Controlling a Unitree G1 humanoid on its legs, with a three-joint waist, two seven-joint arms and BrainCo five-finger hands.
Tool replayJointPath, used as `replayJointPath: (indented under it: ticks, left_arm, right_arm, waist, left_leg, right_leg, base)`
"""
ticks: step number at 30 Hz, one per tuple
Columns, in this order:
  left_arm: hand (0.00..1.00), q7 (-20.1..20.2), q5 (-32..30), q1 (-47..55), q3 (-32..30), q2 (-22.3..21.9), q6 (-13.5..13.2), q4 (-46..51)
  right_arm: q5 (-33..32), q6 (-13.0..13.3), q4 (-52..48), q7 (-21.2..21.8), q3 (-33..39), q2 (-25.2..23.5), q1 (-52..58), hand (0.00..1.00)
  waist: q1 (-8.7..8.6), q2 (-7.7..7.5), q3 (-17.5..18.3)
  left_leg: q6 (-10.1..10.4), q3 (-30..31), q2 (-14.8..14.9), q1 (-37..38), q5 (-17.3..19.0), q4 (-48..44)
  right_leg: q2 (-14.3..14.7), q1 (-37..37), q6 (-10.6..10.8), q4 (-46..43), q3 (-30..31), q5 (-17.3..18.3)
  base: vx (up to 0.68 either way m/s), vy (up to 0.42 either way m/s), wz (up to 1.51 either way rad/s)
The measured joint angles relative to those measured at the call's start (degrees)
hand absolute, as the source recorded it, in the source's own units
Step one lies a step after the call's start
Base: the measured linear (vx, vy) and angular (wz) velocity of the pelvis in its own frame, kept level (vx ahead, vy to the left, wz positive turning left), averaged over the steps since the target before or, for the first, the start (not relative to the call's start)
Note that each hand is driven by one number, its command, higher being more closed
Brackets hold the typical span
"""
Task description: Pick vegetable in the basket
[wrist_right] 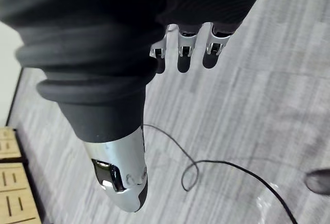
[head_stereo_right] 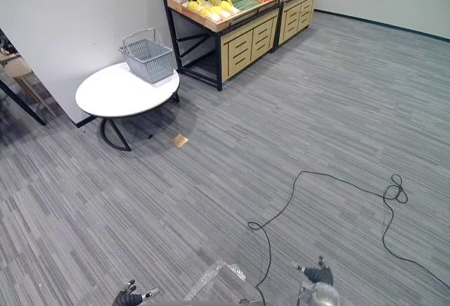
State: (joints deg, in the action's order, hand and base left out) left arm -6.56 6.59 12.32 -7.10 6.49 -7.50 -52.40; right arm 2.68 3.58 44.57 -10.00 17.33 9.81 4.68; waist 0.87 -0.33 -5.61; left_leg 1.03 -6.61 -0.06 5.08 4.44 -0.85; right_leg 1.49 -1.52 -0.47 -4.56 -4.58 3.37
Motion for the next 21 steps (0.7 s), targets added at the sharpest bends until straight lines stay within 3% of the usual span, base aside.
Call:
replayJointPath:
  ticks: [11, 19, 21]
  left_arm:
    - [0.00, 0.1, 0.0, 0.0, 0.2, 1.6, -1.7, 5.4]
    - [0.00, -0.1, 0.0, 0.4, 0.3, 1.4, -1.7, 10.2]
    - [0.00, -0.1, 0.1, 0.3, 0.2, 1.4, -1.7, 11.3]
  right_arm:
    - [1.4, 0.5, -3.4, 0.2, -2.8, 1.5, -0.6, 0.00]
    - [0.0, 0.4, -5.2, 0.1, -3.7, 1.5, -0.4, 0.00]
    - [-0.9, 0.4, -5.3, 0.1, -4.2, 1.2, -0.5, 0.00]
  waist:
    - [-0.08, 0.69, -1.6]
    - [0.02, 1.41, -2.2]
    - [0.15, 1.35, -2.2]
  left_leg:
    - [0.1, -0.7, -0.1, 0.8, 0.5, -0.3]
    - [-0.6, -0.6, 0.3, -3.4, 2.8, -4.6]
    - [-0.6, -0.6, 0.7, -5.3, 4.8, -7.8]
  right_leg:
    - [-0.1, -1.2, 0.1, 0.9, 0.3, 0.0]
    - [-0.2, 1.0, 1.1, 0.6, -0.3, 0.7]
    - [0.0, 1.5, 1.2, 0.2, -0.3, 0.9]
  base:
    - [0.02, 0.001, -0.02]
    - [-0.04, 0.001, 0.03]
    - [0.04, 0.010, -0.02]
